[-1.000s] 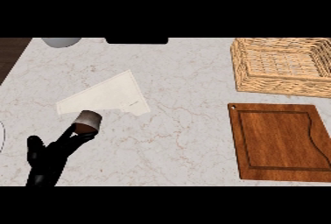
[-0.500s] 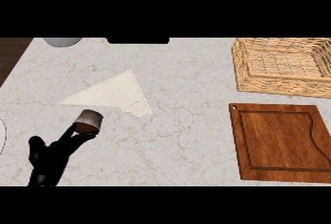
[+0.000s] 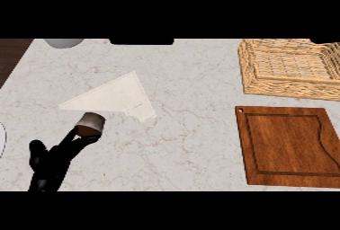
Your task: Pick the sweet potato from the cutting board and place it in the basket
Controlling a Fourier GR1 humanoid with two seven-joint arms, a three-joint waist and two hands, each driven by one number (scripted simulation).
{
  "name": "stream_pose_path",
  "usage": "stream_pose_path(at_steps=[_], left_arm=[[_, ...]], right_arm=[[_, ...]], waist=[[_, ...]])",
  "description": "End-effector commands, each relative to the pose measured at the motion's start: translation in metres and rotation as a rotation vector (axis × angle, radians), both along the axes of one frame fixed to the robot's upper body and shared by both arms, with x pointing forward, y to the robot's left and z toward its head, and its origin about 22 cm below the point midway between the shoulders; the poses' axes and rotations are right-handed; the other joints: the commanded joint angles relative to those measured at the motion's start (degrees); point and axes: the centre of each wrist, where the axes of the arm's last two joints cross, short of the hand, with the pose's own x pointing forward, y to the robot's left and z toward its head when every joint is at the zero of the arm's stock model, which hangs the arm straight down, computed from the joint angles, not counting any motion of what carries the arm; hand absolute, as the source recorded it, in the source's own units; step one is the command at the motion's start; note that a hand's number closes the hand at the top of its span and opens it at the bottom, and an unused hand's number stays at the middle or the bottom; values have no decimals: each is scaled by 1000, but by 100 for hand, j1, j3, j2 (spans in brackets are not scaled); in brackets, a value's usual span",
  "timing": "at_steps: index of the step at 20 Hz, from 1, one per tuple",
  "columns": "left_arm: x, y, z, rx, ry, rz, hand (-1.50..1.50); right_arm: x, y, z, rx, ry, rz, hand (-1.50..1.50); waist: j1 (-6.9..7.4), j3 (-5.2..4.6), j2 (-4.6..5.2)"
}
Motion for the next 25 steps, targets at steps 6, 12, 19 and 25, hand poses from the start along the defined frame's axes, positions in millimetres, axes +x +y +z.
stream_pose_path(at_steps=[6,12,19,25], left_arm=[[-14,-17,-28,21,136,18,0],[-9,-1,-25,11,137,26,0],[-20,10,-23,17,143,39,0],[-20,11,-31,2,169,47,0]], right_arm=[[-8,-37,-14,-180,77,12,-150],[-16,-61,20,-120,-14,15,-150],[-35,-102,26,43,-133,-124,-150],[-73,-149,26,60,-116,-183,-150]], waist=[[-43,-75,36],[-78,-79,20],[-48,-74,32],[-182,-79,0]])
